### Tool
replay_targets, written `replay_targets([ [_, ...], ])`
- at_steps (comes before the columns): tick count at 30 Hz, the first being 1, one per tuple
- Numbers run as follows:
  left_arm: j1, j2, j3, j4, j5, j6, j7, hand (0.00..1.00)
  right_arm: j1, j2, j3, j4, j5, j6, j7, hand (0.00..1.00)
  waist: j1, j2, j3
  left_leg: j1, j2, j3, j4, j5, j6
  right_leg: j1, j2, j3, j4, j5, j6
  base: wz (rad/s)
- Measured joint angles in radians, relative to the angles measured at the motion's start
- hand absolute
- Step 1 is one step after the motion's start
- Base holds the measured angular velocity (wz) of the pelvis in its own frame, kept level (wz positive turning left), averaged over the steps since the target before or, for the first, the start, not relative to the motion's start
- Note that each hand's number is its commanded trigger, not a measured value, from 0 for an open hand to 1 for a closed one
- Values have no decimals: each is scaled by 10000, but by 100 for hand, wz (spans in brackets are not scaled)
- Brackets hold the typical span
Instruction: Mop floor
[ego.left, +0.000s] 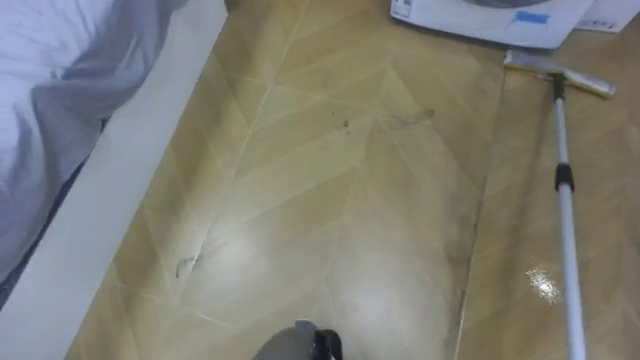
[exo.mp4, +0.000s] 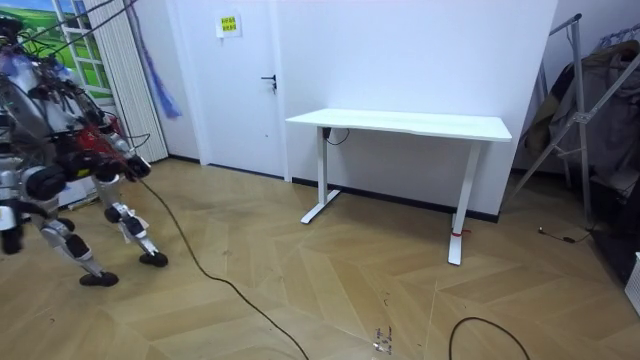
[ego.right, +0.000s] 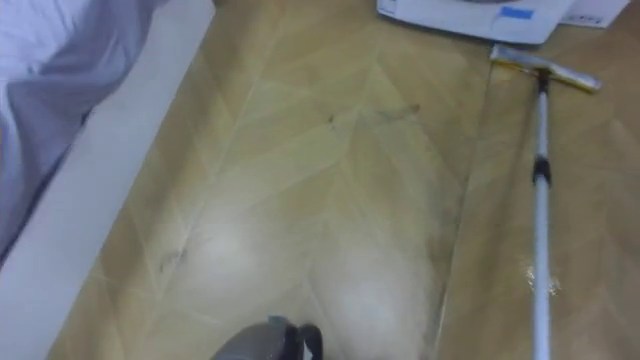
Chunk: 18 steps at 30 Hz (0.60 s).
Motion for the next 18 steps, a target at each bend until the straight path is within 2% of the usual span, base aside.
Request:
replay_targets([
  [1,-7,-28,45,61,24,-69,10,0,136,280,-19,-42,-182,-2,-105,100,-110,32,-4,327,-2,-116,-198,-110,-6,-67,32,14,221,395,-30,-60],
  [3,-33,-189,51,260,29,-173,19,0,44,601,-44,-143,-439,-3,-219,100,-230,125,64,776,18,-397,-671,-94,-72,-239,268,-8,-251,297,-104,-65],
  [4,-49,-333,37,352,236,-162,-3,0,-41,748,-102,-165,-642,-1,-307,100,-284,195,93,1114,48,-523,-1063,-33,-129,-261,472,-19,-1148,223,-83,-44],
  [5,-48,-376,34,369,312,-161,-1,0,-60,799,-105,-170,-659,5,-321,100,-289,187,92,1281,45,-531,-1279,14,-139,-224,525,-35,-1720,228,-88,-31],
  [6,-56,-425,17,406,368,-157,12,0,-72,892,-127,-174,-702,33,-346,100,-337,131,105,1721,-1,-504,-1738,108,-158,68,617,-45,-3167,346,-145,-6],
  [7,-42,-402,30,429,371,-115,61,0,-60,1018,-236,-170,-756,111,-415,100,-352,-77,182,2234,-94,-472,-2160,165,-216,464,711,-69,-4446,839,-268,0],
  [8,-39,-440,48,478,380,-95,146,0,-61,1045,-326,-155,-830,134,-416,100,-340,-116,202,2471,-96,-495,-2361,186,-254,692,770,-77,-4608,878,-294,-4],
  [10,-58,-485,62,742,401,-38,209,0,-259,1060,-540,-139,-959,228,-393,100,-305,-200,169,3378,-11,-603,-3308,408,-448,1678,952,-223,-5572,1118,-423,-4],
  [12,-79,-398,46,840,410,-20,204,0,-323,1111,-716,-157,-967,229,-370,100,-524,-173,161,3987,69,-913,-3845,586,-576,2539,1070,-577,-6424,1313,-497,29],
  [16,208,-267,398,857,821,-6,157,0,-242,1215,-897,-570,-939,223,-23,100,-480,-423,126,5380,223,-1026,-5038,930,-822,4087,1362,-906,-7985,1710,-666,8],
  [18,480,-233,557,790,1228,104,133,0,38,1303,-900,-834,-920,207,213,100,-532,-571,51,5811,252,-1103,-5260,977,-896,4671,1436,-1020,-8414,1750,-698,16],
])
